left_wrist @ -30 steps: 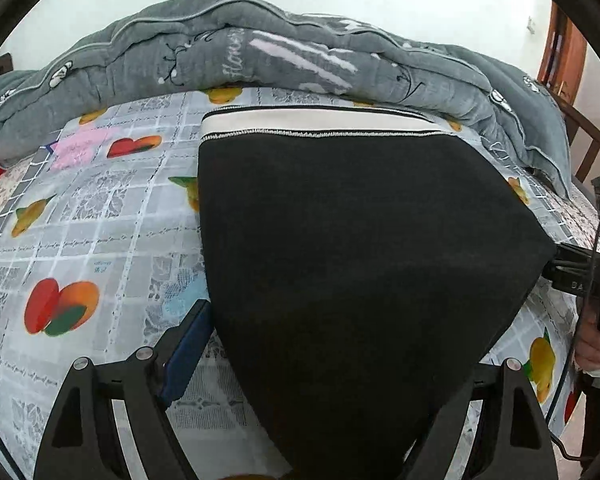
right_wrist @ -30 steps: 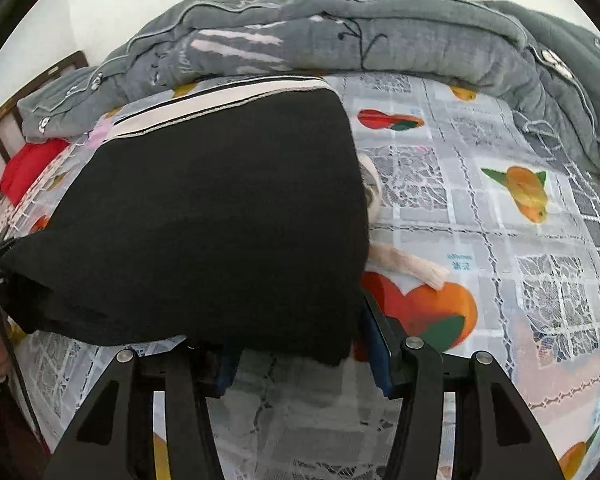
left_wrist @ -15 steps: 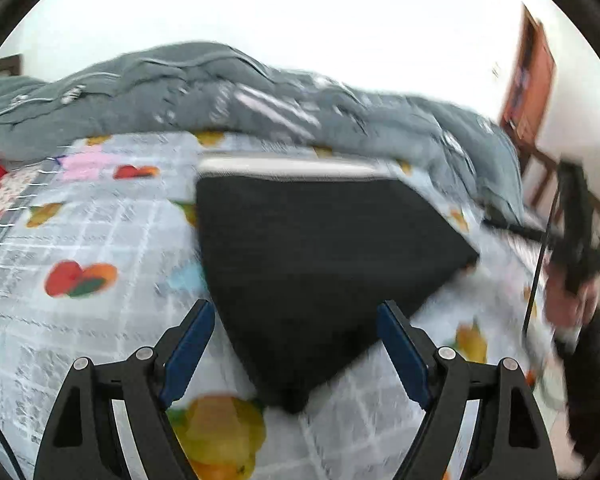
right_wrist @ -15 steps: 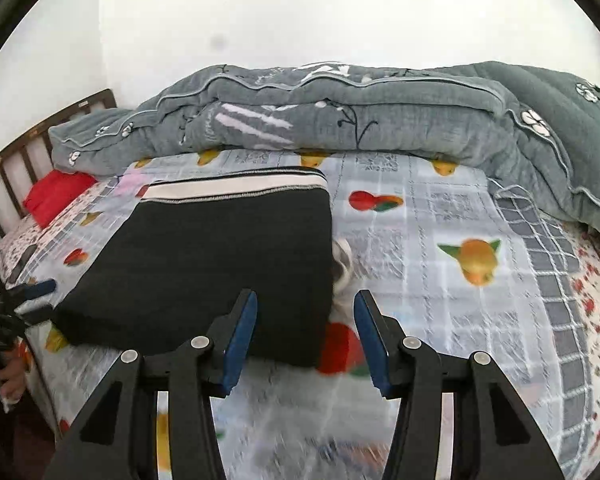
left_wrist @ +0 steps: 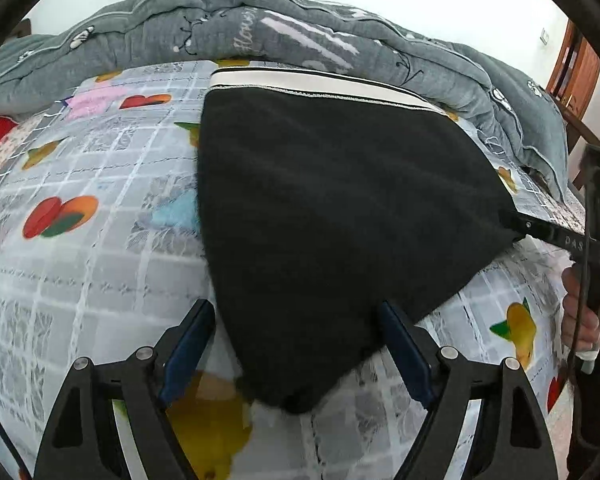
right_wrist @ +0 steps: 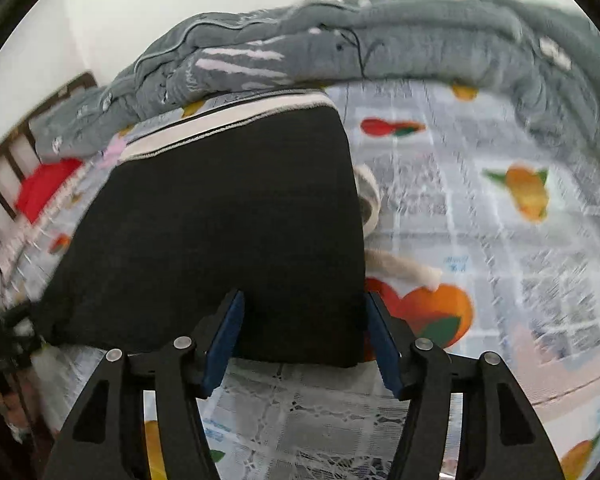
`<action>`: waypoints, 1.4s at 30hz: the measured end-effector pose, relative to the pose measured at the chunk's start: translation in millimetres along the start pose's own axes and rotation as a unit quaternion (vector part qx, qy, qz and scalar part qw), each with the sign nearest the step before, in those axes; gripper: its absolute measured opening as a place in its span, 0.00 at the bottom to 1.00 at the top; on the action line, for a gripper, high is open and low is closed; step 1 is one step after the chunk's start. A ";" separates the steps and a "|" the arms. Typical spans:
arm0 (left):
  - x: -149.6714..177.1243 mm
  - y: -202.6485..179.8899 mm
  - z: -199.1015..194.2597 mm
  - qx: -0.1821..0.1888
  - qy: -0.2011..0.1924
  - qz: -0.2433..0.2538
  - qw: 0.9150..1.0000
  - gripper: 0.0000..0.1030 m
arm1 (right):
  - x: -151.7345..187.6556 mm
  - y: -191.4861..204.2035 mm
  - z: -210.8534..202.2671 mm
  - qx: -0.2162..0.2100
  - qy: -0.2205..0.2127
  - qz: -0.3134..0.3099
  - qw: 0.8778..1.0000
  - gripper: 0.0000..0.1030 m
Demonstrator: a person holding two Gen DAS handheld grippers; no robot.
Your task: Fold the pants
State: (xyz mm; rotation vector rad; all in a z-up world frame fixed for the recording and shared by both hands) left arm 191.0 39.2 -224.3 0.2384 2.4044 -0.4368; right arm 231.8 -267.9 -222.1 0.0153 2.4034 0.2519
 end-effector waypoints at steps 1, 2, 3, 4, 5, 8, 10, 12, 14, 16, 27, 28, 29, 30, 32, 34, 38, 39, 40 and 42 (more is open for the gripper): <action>1.3 1.5 -1.4 0.006 -0.006 -0.003 1.000 0.73 | 0.2 -1.3 2.1 -0.013 0.005 0.009 1.000 0.54; 2.3 2.2 -3.0 0.013 -0.012 -0.008 1.000 0.62 | 1.6 -1.6 2.4 -0.024 0.006 0.015 1.000 0.50; 1.8 4.5 -3.8 0.018 -0.017 -0.016 1.000 0.59 | 2.8 0.0 0.7 -0.031 0.002 0.011 0.999 0.44; -0.2 8.5 -3.0 0.024 -0.021 -0.028 0.999 0.54 | 3.8 3.3 -1.0 -0.025 -0.003 0.002 1.000 0.39; -5.0 8.3 1.1 0.028 -0.022 -0.036 0.999 0.50 | 5.0 7.3 -2.3 -0.016 -0.006 -0.009 1.000 0.37; -19.7 17.1 7.2 0.014 -0.024 -0.050 0.998 0.49 | 5.4 16.9 -4.0 -0.008 -0.007 -0.015 1.000 0.35; -30.6 24.7 11.4 0.000 -0.027 -0.059 0.998 0.49 | 2.1 21.5 -0.3 -0.012 -0.005 -0.003 1.000 0.35; -40.3 33.2 17.4 -0.009 -0.020 -0.071 0.997 0.51 | -1.0 27.7 6.5 -0.003 -0.008 0.001 1.000 0.37; -40.9 35.2 17.9 -0.006 -0.008 -0.076 0.997 0.52 | -0.9 33.4 9.0 0.019 -0.013 -0.013 1.000 0.42; -33.7 30.9 12.5 -0.014 -0.003 -0.064 0.998 0.53 | 2.3 35.7 5.0 0.032 -0.016 -0.026 0.999 0.44; 6.8 -19.1 -45.4 -0.051 -0.026 -0.022 0.998 0.57 | 35.5 33.8 -47.8 0.072 -0.028 -0.050 0.996 0.44; 6.8 -24.6 -53.9 -0.053 -0.033 -0.017 0.998 0.59 | 36.5 34.8 -62.4 0.073 -0.042 -0.049 0.995 0.44; 6.2 -29.8 -61.1 -0.055 -0.039 -0.015 0.998 0.60 | 36.5 36.0 -73.1 0.075 -0.052 -0.049 0.995 0.44; 5.8 -36.5 -71.9 -0.056 -0.047 -0.011 0.997 0.61 | 36.8 36.7 -86.4 0.077 -0.062 -0.048 0.994 0.44; 4.2 -50.1 -92.3 -0.057 -0.062 -0.004 0.996 0.67 | 36.8 36.8 -113.0 0.079 -0.079 -0.046 0.993 0.44; 2.9 -63.4 -114.6 -0.060 -0.081 0.002 0.995 0.72 | 36.4 34.6 -140.6 0.083 -0.094 -0.040 0.991 0.48; 1.6 -89.1 -153.2 -0.074 -0.110 0.016 0.991 0.79 | 38.3 26.6 -180.9 0.066 -0.097 -0.016 0.993 0.49; 1.3 -95.7 -161.8 -0.078 -0.116 0.020 0.990 0.80 | 40.5 27.0 -187.2 0.066 -0.097 -0.014 0.993 0.49; 0.7 -100.9 -167.5 -0.081 -0.119 0.023 0.989 0.80 | 42.0 24.7 -196.9 0.073 -0.101 -0.014 0.992 0.53; -0.8 -110.7 -178.9 -0.086 -0.127 0.026 0.988 0.81 | 43.4 21.2 -212.5 0.087 -0.117 -0.014 0.989 0.72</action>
Point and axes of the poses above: each gripper's, at about its wrist camera, not at the fingertips, and z roughly the way its jaws point, y to its left, x to its underside, the point moved 4 cm from there along z, roughly the way its jaws point, and after that the axes turned 5 degrees about x, right-handed, at the moved point
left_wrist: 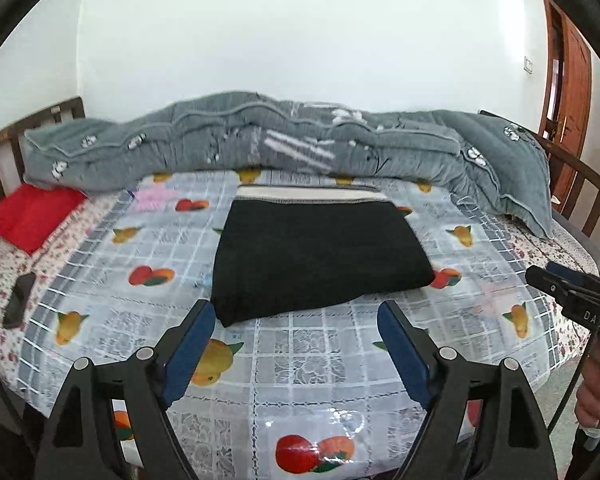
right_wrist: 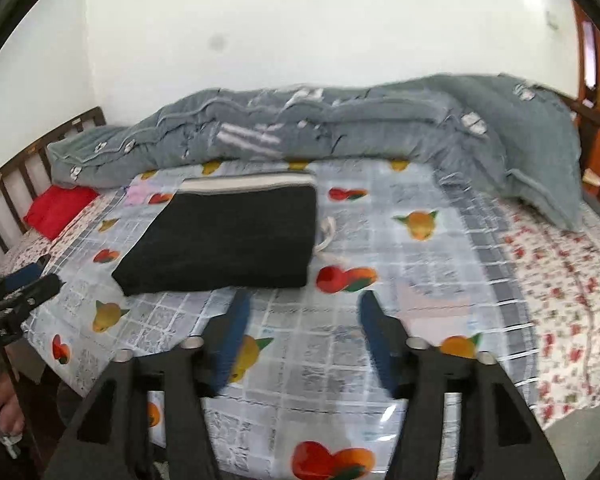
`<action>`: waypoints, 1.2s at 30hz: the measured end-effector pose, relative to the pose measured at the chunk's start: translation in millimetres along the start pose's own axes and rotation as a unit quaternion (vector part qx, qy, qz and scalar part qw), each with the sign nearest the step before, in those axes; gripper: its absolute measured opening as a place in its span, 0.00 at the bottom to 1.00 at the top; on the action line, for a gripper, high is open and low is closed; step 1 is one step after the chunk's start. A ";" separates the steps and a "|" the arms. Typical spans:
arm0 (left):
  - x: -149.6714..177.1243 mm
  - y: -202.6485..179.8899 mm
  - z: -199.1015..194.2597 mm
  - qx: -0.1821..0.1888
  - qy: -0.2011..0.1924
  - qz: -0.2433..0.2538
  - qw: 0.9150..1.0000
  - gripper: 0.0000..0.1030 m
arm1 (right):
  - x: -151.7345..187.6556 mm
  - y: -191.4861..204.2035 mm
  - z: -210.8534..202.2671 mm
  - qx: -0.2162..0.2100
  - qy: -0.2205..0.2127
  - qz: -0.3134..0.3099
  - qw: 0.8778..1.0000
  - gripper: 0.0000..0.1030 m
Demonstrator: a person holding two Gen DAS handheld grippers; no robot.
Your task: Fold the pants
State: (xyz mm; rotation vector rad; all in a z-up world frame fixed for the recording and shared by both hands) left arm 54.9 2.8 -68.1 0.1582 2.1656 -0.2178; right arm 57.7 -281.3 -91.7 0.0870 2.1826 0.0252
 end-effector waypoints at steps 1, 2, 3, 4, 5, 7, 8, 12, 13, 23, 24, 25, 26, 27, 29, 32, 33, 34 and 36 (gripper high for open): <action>-1.6 -2.6 -4.3 -0.001 -0.002 0.000 1.000 0.82 | -1.2 -2.7 -5.4 0.005 -0.008 -0.001 1.000 0.84; -3.1 -5.3 -9.1 0.000 -0.005 -0.001 1.000 0.83 | -2.4 -5.3 -11.2 0.011 -0.015 -0.002 1.000 0.86; -4.1 -6.9 -11.9 0.002 -0.006 -0.002 1.000 0.84 | -4.3 -8.6 -18.6 0.019 -0.024 -0.004 1.000 0.87; -4.7 -7.9 -13.8 0.003 -0.006 -0.004 1.000 0.84 | -4.9 -10.7 -22.0 0.024 -0.026 -0.004 0.999 0.88; -5.2 -9.8 -15.8 0.006 -0.006 -0.005 1.000 0.84 | -5.3 -13.0 -25.0 0.027 -0.025 -0.004 0.999 0.89; -5.6 -12.8 -18.3 0.007 -0.006 -0.005 1.000 0.84 | -5.5 -15.9 -30.1 0.032 -0.023 -0.004 0.999 0.89; -6.0 -13.7 -19.2 0.006 -0.006 -0.005 1.000 0.84 | -5.4 -18.2 -32.3 0.036 -0.023 -0.004 0.999 0.89; -3.9 -20.5 -21.6 0.002 -0.007 -0.005 1.000 0.84 | -3.6 -20.5 -39.0 0.037 -0.026 -0.001 0.999 0.89; -3.4 -20.9 -21.7 0.002 -0.007 -0.005 1.000 0.84 | -3.2 -20.4 -40.3 0.037 -0.026 -0.002 0.999 0.89; 0.0 -23.0 -19.1 -0.003 -0.004 -0.004 1.000 0.84 | -0.2 -16.5 -42.2 0.038 -0.025 -0.005 0.999 0.89; 0.2 -22.8 -19.0 -0.001 -0.004 -0.004 1.000 0.84 | 0.0 -16.4 -41.9 0.038 -0.024 -0.005 0.999 0.89; 0.5 -22.5 -18.9 0.002 -0.004 -0.004 1.000 0.84 | 0.1 -16.3 -41.5 0.038 -0.023 -0.005 0.999 0.89; 1.0 -22.2 -18.5 0.002 -0.003 -0.004 1.000 0.84 | 0.3 -16.2 -41.2 0.038 -0.023 -0.004 0.999 0.89; 1.1 -21.8 -18.4 -0.001 -0.002 -0.004 1.000 0.84 | 0.2 -16.6 -41.0 0.038 -0.023 -0.005 0.999 0.89; 1.9 -21.2 -17.7 -0.002 -0.001 -0.002 1.000 0.84 | 0.1 -16.8 -41.0 0.038 -0.023 -0.004 0.999 0.89; 2.9 -20.6 -17.6 -0.003 -0.001 -0.004 1.000 0.84 | 0.9 -15.6 -39.5 0.037 -0.021 -0.002 0.999 0.89; 3.1 -19.9 -17.5 -0.003 -0.001 -0.004 1.000 0.84 | 1.4 -14.9 -39.0 0.037 -0.021 -0.002 0.999 0.89; 3.2 -19.0 -17.8 -0.002 -0.001 -0.005 1.000 0.84 | 1.8 -14.2 -38.8 0.038 -0.021 -0.003 0.999 0.89; 3.3 -17.9 -18.1 -0.002 -0.002 -0.006 1.000 0.84 | 1.9 -13.6 -38.6 0.038 -0.021 -0.003 0.999 0.89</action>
Point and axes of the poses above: each gripper's, at about its wrist camera, not at the fingertips, and z roughly the way its jaws point, y to its left, x to its underside, the point moved 4 cm from there along z, roughly the way its jaws point, and after that the axes turned 5 degrees about x, right-handed, at the moved point
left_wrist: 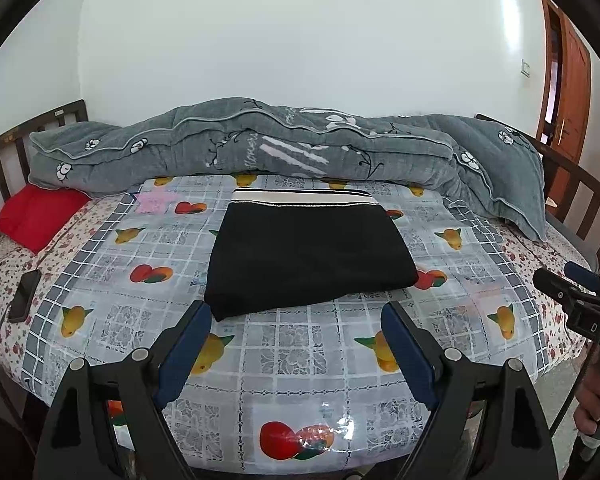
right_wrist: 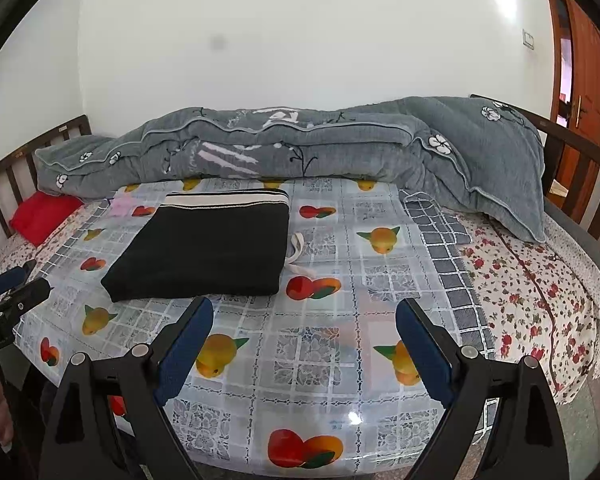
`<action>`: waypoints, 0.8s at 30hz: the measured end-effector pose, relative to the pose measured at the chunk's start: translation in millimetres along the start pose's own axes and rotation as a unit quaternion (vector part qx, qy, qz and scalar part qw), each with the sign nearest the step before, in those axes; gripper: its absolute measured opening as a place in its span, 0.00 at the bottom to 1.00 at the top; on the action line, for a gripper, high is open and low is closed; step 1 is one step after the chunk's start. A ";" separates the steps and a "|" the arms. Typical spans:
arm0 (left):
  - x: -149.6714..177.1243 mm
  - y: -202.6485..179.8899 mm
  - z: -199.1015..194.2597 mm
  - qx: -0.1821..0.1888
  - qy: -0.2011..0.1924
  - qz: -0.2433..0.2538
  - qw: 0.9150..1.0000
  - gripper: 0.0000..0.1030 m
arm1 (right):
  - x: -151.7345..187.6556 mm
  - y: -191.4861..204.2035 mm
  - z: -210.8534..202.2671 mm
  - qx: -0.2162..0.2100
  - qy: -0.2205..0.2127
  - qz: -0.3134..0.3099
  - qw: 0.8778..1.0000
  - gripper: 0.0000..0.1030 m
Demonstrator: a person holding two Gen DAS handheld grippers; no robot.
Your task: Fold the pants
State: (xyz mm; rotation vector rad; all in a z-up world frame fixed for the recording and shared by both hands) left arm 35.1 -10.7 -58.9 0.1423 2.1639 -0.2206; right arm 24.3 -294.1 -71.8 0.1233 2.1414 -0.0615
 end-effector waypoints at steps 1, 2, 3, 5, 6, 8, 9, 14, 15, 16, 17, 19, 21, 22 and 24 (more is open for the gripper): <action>0.1 0.3 0.0 0.000 0.000 0.001 1.000 0.84 | 0.1 0.3 0.2 0.000 0.000 0.000 1.000 0.89; 0.1 0.2 -0.1 0.000 0.000 0.000 1.000 0.84 | 0.0 0.7 0.1 0.000 0.000 0.000 1.000 0.89; 0.1 0.3 -0.1 0.000 0.000 0.000 1.000 0.84 | 0.0 0.7 0.1 0.000 0.000 0.001 1.000 0.89; 0.0 0.5 -0.3 -0.001 0.000 0.001 1.000 0.84 | 0.0 0.5 0.1 0.000 0.000 0.001 1.000 0.89; 0.0 0.4 -0.3 -0.001 0.000 0.000 1.000 0.84 | 0.3 1.0 0.1 0.000 0.000 0.002 1.000 0.89; 0.0 0.9 -0.4 0.000 0.000 0.001 1.000 0.84 | 0.4 1.3 0.1 0.000 0.000 0.003 1.000 0.89; 0.0 0.8 -0.4 0.000 0.000 0.001 1.000 0.84 | 0.6 1.6 0.1 0.000 0.000 0.003 1.000 0.89; 0.0 0.1 -0.4 -0.001 0.000 0.000 1.000 0.84 | 0.2 2.0 -0.7 0.001 -0.001 0.004 1.000 0.89; 0.0 0.0 -0.3 0.000 -0.001 0.000 1.000 0.84 | 0.0 1.9 -0.9 0.001 -0.001 0.004 1.000 0.89; 0.1 0.5 -0.6 0.001 -0.001 0.000 1.000 0.84 | 0.0 2.0 -0.7 0.001 -0.001 0.004 1.000 0.89; -0.3 0.9 -1.1 0.001 -0.001 0.001 1.000 0.84 | 0.0 1.7 -0.8 0.000 -0.001 0.004 1.000 0.89; -0.4 0.9 -1.8 0.001 -0.001 0.001 1.000 0.84 | 0.1 1.5 -0.7 0.000 -0.001 0.004 1.000 0.89; -0.3 1.0 -1.7 0.001 -0.001 0.001 1.000 0.84 | 0.0 0.9 -0.5 0.000 -0.001 0.004 1.000 0.89; -0.2 0.9 -1.7 0.001 -0.001 0.001 1.000 0.84 | 0.0 1.4 -1.1 0.000 -0.001 0.006 1.000 0.89; -0.2 1.0 -1.7 0.001 -0.001 0.001 1.000 0.84 | 0.0 2.4 -1.8 -0.001 0.000 0.008 1.000 0.89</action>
Point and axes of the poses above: each gripper's, at about its wrist camera, not at the fingertips, and z roughly the way its jaws point, y to its left, x to its underside, the point moved 4 cm from there along z, roughly the way its jaws point, and after that the axes turned 5 degrees about x, right-handed, at the moved point
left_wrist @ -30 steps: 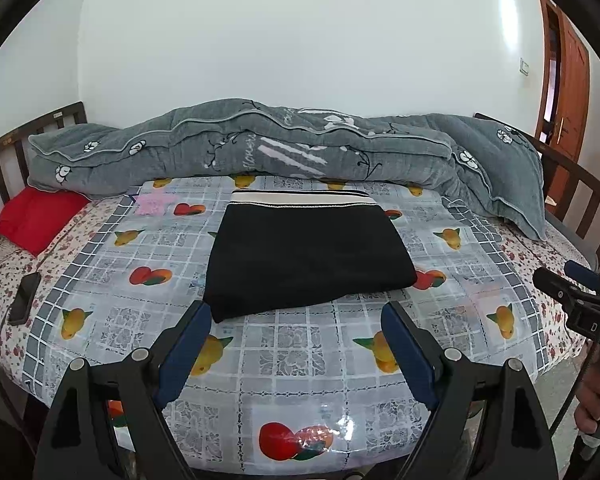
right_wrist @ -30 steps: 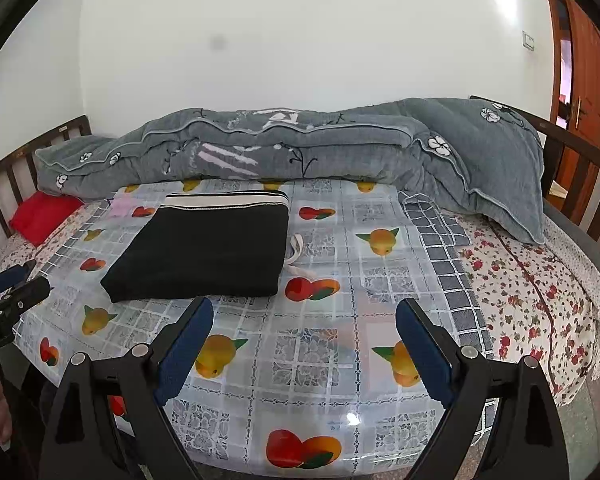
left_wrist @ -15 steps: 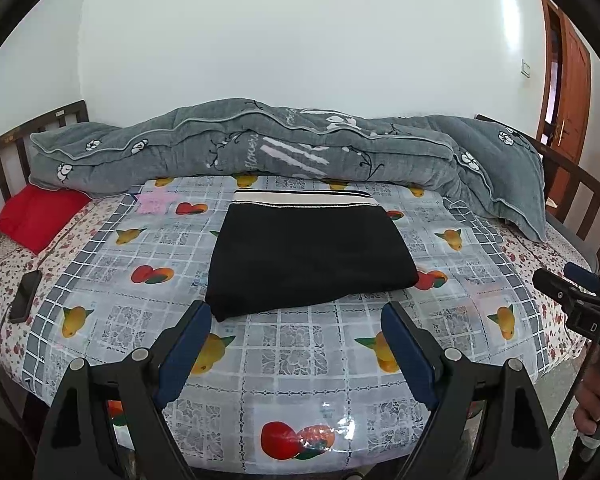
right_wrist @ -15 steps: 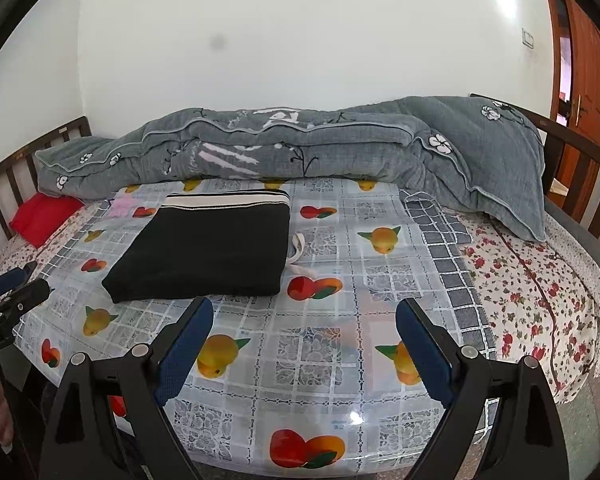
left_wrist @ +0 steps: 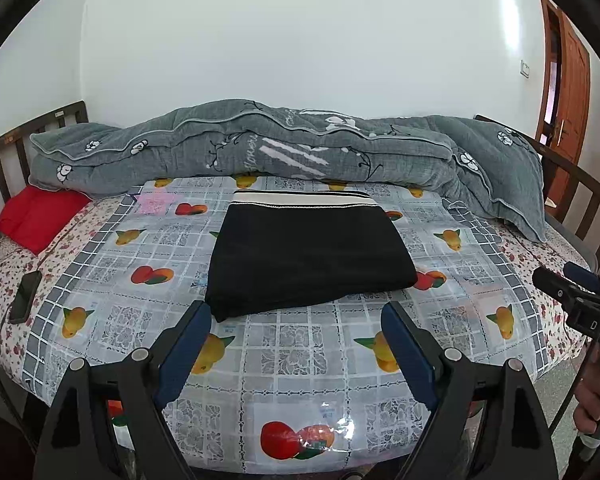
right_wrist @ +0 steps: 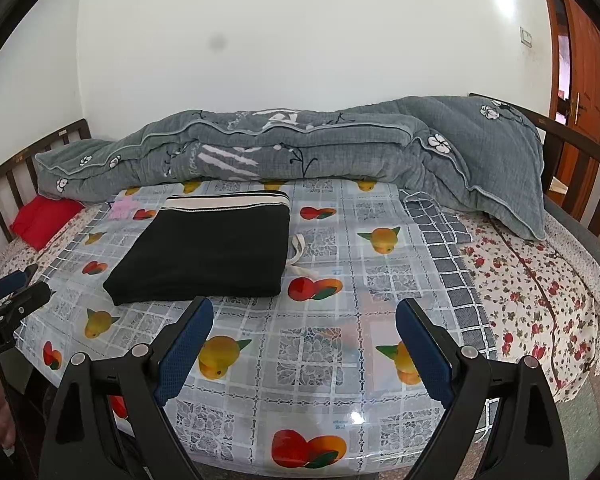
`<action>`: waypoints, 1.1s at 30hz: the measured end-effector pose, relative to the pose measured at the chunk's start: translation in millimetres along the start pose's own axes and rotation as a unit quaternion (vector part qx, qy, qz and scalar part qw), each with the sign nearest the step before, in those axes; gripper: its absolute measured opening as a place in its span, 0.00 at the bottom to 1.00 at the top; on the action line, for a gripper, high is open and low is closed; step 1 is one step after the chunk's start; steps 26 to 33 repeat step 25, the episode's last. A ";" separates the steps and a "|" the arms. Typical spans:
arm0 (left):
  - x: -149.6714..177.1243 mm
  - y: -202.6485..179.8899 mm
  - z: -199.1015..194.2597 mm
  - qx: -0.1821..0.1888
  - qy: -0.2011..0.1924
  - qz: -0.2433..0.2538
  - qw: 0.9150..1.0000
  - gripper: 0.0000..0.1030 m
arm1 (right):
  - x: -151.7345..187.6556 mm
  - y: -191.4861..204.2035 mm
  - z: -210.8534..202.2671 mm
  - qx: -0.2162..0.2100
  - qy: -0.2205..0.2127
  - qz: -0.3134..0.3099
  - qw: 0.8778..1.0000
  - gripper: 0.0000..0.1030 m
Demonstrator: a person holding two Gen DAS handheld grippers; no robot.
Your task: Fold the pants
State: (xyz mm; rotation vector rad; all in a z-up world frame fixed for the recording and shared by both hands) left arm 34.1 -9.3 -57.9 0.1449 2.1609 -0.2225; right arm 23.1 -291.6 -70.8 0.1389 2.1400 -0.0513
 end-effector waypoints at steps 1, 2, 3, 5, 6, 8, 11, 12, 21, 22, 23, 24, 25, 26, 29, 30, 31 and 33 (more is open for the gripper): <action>0.0 0.2 0.0 0.000 0.000 0.000 1.000 0.84 | -0.1 0.3 -0.3 0.000 0.000 0.000 1.000 0.89; 0.0 0.4 0.0 0.001 0.000 0.000 1.000 0.84 | -0.2 0.5 -0.4 0.001 0.000 0.000 1.000 0.89; 0.0 0.2 0.2 0.000 0.000 0.000 1.000 0.84 | -0.2 0.6 -0.4 0.000 -0.001 0.000 1.000 0.89; 0.1 0.8 0.0 0.000 0.000 0.000 1.000 0.84 | -0.4 1.0 -0.6 0.001 -0.001 -0.001 1.000 0.89; 0.0 1.0 0.1 0.001 0.000 0.001 1.000 0.84 | -0.1 1.3 -0.9 0.001 -0.001 0.000 1.000 0.89; -0.1 1.8 -0.5 0.001 0.000 0.001 1.000 0.84 | -0.3 1.6 -1.5 0.001 -0.002 0.000 1.000 0.89; -0.5 2.3 -0.5 0.001 -0.002 0.000 1.000 0.84 | -0.9 1.9 -2.6 0.001 -0.002 0.000 1.000 0.89; -0.7 2.9 -0.9 0.000 -0.002 -0.001 1.000 0.84 | -1.2 2.0 -2.9 0.001 -0.002 -0.001 1.000 0.89; -3.9 2.6 -6.0 0.004 -0.005 -0.011 1.000 0.84 | -3.1 7.2 -8.6 -0.003 -0.007 -0.003 1.000 0.89; -4.7 2.8 -7.2 -0.001 -0.008 -0.011 1.000 0.84 | -3.3 7.8 -9.0 -0.003 -0.007 -0.002 1.000 0.89; -5.5 2.7 -8.4 -0.003 -0.011 -0.011 1.000 0.84 | -3.4 8.5 -9.3 -0.004 -0.008 -0.002 1.000 0.89; -6.2 2.8 -9.3 -0.004 -0.014 -0.010 1.000 0.84 | -3.5 9.3 -10.0 -0.005 -0.009 -0.003 1.000 0.89; -6.4 2.9 -9.7 -0.005 -0.015 -0.009 1.000 0.84 | -3.6 10.1 -10.5 -0.004 -0.010 -0.004 1.000 0.89; -6.4 2.9 -9.7 -0.005 -0.015 -0.009 1.000 0.84 | -3.6 10.1 -10.5 -0.004 -0.010 -0.004 1.000 0.89; -6.4 2.9 -9.7 -0.005 -0.015 -0.009 1.000 0.84 | -3.6 10.1 -10.5 -0.004 -0.010 -0.004 1.000 0.89; -6.4 2.9 -9.7 -0.005 -0.015 -0.009 1.000 0.84 | -3.6 10.1 -10.5 -0.004 -0.010 -0.004 1.000 0.89; -6.4 2.9 -9.7 -0.005 -0.015 -0.009 1.000 0.84 | -3.6 10.1 -10.5 -0.004 -0.010 -0.004 1.000 0.89; -6.4 2.9 -9.7 -0.005 -0.015 -0.009 1.000 0.84 | -3.6 10.1 -10.5 -0.004 -0.010 -0.004 1.000 0.89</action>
Point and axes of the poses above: each gripper's, at about its wrist camera, not at the fingertips, and z roughly the way its jaws point, y to its left, x to its underside, the point moved 4 cm from there along z, roughly the way its jaws point, and after that the axes turned 5 degrees about x, right-handed, at the moved point
